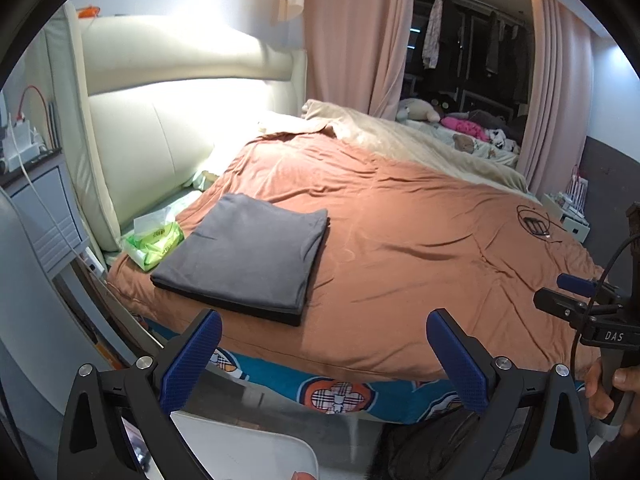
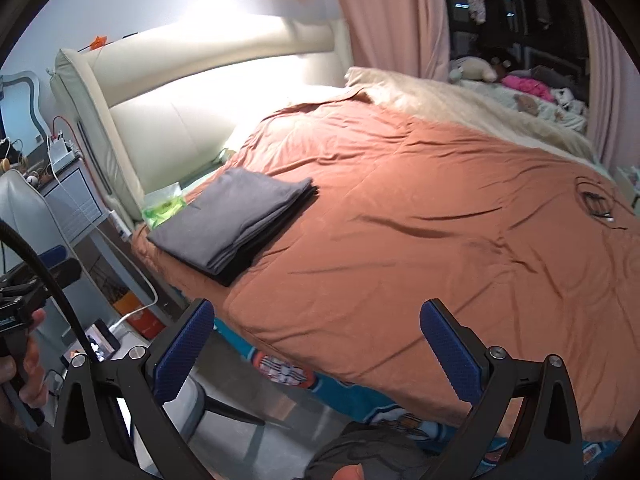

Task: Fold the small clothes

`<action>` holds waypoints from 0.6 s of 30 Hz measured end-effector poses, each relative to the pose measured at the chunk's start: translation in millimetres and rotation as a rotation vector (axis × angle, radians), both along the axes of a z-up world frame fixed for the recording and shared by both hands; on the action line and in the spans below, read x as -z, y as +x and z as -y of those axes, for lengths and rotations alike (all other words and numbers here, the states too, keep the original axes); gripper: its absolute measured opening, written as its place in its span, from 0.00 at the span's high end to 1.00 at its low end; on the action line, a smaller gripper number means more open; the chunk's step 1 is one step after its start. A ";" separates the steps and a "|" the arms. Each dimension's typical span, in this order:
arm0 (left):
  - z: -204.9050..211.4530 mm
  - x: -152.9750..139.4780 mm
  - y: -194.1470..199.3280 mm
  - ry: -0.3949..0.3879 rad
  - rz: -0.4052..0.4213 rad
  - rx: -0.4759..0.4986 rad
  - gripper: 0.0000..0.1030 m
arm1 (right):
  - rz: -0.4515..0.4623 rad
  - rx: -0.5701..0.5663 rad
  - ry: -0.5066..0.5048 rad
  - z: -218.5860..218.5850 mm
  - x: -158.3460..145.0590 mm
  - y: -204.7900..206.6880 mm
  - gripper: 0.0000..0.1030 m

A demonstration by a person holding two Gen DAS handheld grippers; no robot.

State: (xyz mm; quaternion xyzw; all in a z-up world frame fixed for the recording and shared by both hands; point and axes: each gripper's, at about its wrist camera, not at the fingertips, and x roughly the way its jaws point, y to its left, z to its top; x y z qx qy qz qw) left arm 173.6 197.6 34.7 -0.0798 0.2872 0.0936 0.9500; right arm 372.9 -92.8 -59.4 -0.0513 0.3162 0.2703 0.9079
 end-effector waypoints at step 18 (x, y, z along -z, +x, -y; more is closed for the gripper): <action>78.5 -8.5 -47.6 -0.002 0.093 0.029 0.00 | 0.146 0.098 0.031 70.5 1.9 -87.6 0.00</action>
